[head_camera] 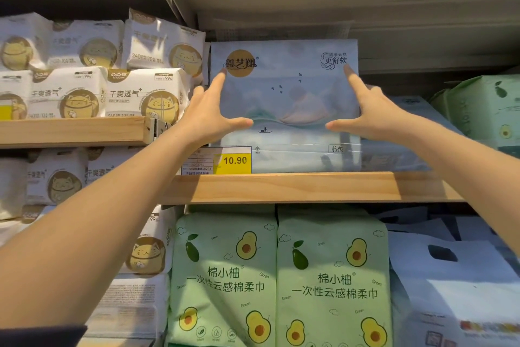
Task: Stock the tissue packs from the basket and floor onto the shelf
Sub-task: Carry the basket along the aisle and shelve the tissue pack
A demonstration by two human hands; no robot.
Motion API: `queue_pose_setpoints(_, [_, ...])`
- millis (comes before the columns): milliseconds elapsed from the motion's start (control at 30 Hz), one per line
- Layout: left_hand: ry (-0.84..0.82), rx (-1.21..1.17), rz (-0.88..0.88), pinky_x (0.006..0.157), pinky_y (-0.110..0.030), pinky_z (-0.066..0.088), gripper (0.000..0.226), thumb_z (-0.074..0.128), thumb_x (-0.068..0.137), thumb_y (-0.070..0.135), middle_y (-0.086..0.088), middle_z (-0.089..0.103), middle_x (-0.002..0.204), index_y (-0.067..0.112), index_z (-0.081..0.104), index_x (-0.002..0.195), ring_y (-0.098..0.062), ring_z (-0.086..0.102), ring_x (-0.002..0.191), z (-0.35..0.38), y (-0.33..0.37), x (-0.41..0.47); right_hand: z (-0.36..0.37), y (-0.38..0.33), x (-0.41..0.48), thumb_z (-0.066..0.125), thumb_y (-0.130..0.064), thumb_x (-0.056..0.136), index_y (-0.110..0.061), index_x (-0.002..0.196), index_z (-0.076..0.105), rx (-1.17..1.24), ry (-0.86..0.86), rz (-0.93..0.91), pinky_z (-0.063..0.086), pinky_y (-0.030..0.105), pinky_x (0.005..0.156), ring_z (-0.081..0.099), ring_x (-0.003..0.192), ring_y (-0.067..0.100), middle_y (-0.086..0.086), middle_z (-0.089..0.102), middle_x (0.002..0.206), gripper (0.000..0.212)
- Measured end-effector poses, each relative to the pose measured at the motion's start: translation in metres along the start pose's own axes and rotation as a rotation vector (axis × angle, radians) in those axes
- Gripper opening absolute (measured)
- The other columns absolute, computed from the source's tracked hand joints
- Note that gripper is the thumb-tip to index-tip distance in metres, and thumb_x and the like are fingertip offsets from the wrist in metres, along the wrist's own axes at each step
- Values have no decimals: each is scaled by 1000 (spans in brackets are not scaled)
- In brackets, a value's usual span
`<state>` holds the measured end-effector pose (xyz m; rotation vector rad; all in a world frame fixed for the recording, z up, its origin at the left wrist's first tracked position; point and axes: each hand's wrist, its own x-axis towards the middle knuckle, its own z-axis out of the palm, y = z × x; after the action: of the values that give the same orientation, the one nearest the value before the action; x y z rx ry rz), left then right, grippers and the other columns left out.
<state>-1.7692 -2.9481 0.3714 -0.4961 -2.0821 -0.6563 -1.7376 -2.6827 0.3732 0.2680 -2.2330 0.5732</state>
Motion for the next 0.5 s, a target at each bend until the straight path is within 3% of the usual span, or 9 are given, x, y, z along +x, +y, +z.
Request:
queue_pose_setpoints(200, [1, -29, 47, 108, -38, 26, 99, 67, 77, 47, -12, 18, 153, 24, 3, 148, -25, 22, 140, -2, 2, -10, -4, -4, -8, 65, -36, 81, -39, 144, -5, 0, 35, -26, 31, 28, 80, 30, 132, 30, 18, 17, 148, 95])
queue_pose_setpoints(333, [12, -33, 85, 110, -36, 23, 92, 64, 81, 44, -8, 16, 155, 21, 5, 149, -21, 18, 142, -5, 3, -19, -3, -4, -17, 65, -37, 80, -34, 146, -1, -35, 62, -59, 27, 38, 106, 16, 141, 27, 14, 12, 153, 92])
queue_pose_setpoints(500, [29, 36, 117, 111, -37, 22, 76, 55, 89, 37, -7, 18, 154, 14, 13, 148, -21, 19, 141, -11, 6, -29, 1, -13, -36, 62, -37, 83, -27, 146, 4, -63, 86, -108, 27, 40, 107, 25, 138, 26, 4, 16, 154, 86])
